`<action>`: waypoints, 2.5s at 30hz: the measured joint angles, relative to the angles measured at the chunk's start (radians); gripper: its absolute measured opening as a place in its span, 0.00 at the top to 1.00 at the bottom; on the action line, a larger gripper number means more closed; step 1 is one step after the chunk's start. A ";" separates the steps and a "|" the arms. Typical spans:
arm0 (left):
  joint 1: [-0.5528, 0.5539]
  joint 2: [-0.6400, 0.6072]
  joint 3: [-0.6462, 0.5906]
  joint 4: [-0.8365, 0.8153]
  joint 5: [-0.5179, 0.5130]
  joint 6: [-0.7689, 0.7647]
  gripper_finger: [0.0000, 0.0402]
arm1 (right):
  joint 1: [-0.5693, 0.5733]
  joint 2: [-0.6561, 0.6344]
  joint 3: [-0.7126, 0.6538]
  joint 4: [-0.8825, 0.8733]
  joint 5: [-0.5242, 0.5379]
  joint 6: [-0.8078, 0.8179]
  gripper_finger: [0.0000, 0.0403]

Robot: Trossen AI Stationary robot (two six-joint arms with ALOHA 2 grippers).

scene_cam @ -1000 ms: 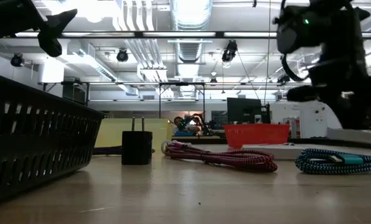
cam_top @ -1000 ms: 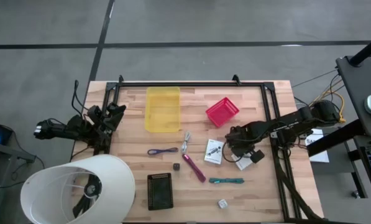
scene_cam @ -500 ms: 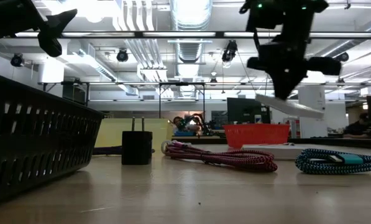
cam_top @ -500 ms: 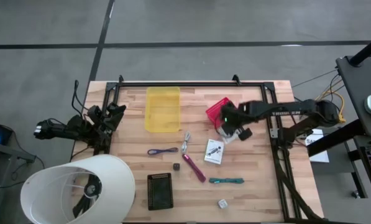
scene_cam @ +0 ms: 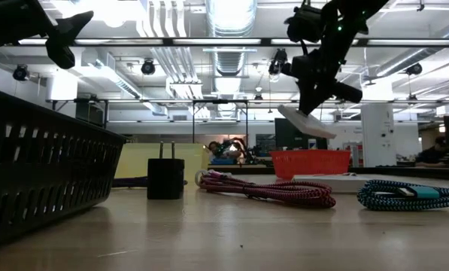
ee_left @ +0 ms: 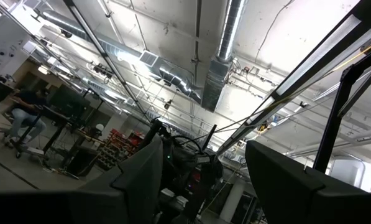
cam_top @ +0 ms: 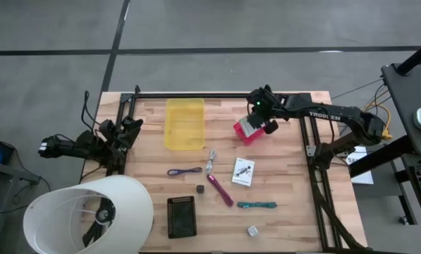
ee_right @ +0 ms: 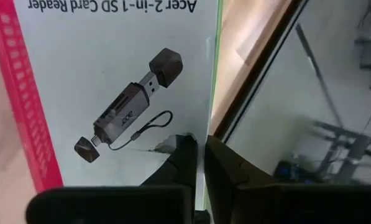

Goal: Pick and place items into bin
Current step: Put the right white box into the red bin, then put the white box into the red bin

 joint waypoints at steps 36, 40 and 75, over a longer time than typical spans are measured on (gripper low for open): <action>0.000 0.000 0.000 0.000 0.000 0.000 0.47 | -0.034 0.098 -0.117 0.126 0.018 0.090 0.86; 0.000 0.000 0.000 0.000 0.000 0.000 0.47 | -0.034 0.096 -0.109 0.123 0.018 0.089 0.82; 0.000 0.000 0.000 0.000 0.000 -0.002 0.47 | 0.059 0.089 0.379 -0.422 -0.383 1.765 0.77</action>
